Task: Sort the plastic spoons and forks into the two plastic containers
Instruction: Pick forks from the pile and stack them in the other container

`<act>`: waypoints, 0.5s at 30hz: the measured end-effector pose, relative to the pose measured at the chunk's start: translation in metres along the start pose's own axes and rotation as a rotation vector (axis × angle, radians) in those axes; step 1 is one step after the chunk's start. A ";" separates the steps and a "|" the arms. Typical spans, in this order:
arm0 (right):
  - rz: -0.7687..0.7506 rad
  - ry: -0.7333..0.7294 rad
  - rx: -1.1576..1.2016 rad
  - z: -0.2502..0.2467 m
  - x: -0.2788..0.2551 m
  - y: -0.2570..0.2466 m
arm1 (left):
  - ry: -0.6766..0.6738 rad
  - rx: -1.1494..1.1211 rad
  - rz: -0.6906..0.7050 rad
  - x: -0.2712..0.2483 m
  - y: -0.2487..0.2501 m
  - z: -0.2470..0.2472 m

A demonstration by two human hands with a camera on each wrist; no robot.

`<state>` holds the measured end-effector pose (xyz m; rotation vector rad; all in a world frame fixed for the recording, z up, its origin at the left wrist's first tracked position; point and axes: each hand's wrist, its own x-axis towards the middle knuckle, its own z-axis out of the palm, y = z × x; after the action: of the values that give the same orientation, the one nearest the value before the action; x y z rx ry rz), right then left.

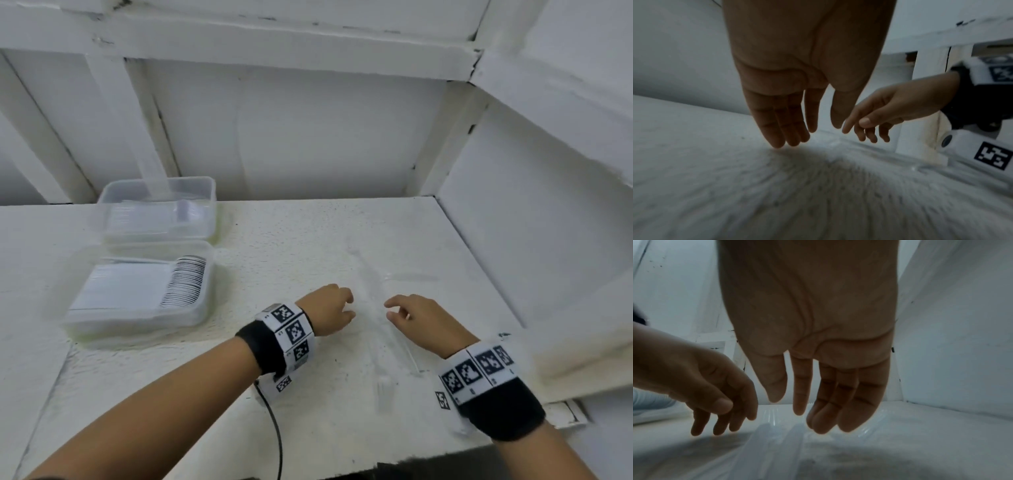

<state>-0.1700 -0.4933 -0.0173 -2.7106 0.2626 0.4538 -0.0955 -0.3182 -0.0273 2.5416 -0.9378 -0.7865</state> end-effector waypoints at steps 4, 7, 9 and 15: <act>0.027 -0.019 0.049 0.016 -0.007 -0.002 | -0.074 0.079 -0.012 0.008 0.006 0.012; 0.023 -0.013 0.044 0.023 -0.007 -0.008 | -0.091 0.099 -0.003 0.008 0.005 0.013; 0.028 -0.008 0.032 0.023 -0.005 -0.013 | -0.098 0.106 -0.009 0.005 0.002 0.012; 0.023 -0.016 0.127 0.024 -0.001 -0.020 | -0.200 0.160 -0.049 -0.005 -0.014 0.005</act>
<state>-0.1730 -0.4653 -0.0307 -2.5820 0.3071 0.4500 -0.0948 -0.3045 -0.0360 2.6687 -1.0415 -1.0353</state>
